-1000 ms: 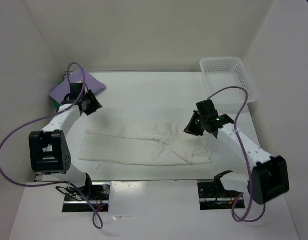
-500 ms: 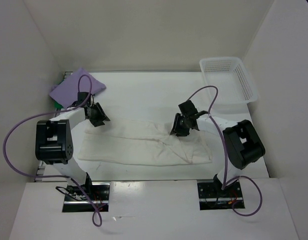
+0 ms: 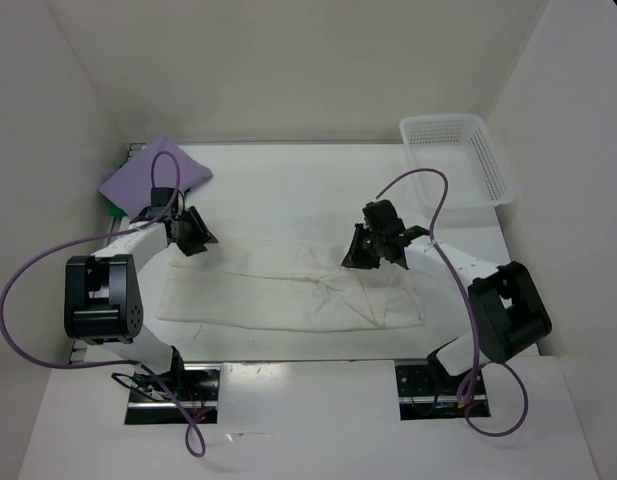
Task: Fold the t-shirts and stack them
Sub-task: Fold the other side of the tshirt into a rectangle
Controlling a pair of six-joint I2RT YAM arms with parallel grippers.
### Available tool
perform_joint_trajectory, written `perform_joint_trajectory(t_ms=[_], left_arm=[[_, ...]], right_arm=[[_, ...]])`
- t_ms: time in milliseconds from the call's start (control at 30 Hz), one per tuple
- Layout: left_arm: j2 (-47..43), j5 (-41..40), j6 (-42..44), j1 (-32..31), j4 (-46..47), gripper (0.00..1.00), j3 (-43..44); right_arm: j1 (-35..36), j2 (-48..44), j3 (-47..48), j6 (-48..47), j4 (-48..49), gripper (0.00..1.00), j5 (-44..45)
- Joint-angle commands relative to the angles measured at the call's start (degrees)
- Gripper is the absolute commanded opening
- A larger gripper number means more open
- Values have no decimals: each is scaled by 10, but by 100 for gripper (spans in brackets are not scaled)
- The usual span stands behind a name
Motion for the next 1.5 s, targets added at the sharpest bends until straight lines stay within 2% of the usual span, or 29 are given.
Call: perform_joint_trajectory(t_ms=[0,133,233,300,367,500,567,700,1033,1100,1167,1200,1300,1333,1467], left_arm=[[-14,6,-2,3,15,50,-11],[-14,6,-2,3,20,50,-11],[-14,6,-2,3,20,50,-5],[-14,11,-2,3,20,50,0],[-14,11,-2,3,20,50,0],[-19,22,-7,3,20,50,0],[-19,22,-7,3,25,50,-6],[-19,27,-7,3,25,50,-12],[-19,33,-2,3,31,50,-22],[-19,38,-2,3,31,50,-22],[-19,38,-2,3,36,50,-22],[-19,38,-2,3,36,50,-22],[-19,38,-2,3,36,50,-22],[-19,38,-2,3,36,50,-22],[-25,38,-2,3,36,50,-22]], right_arm=[[6,-30,-27,7,-11,14,-26],[20,-30,-34,13,-17,12,-50],[46,-30,-40,13,-28,12,-32],[51,-52,-45,13,-28,19,-12],[51,-78,-29,13,-33,31,4],[-1,-84,-17,-11,-51,37,17],[-19,-58,-17,-18,-24,42,11],[-19,22,-5,-29,-2,42,-8],[-19,39,-10,-29,35,40,-58],[-19,39,-10,-29,35,47,-53],[-19,45,-10,-34,35,48,-58],[-19,45,-4,-34,40,48,-58],[-19,53,2,-34,40,30,-84],[-19,45,-4,-34,40,18,-84],[-14,4,-24,-29,27,8,-95]])
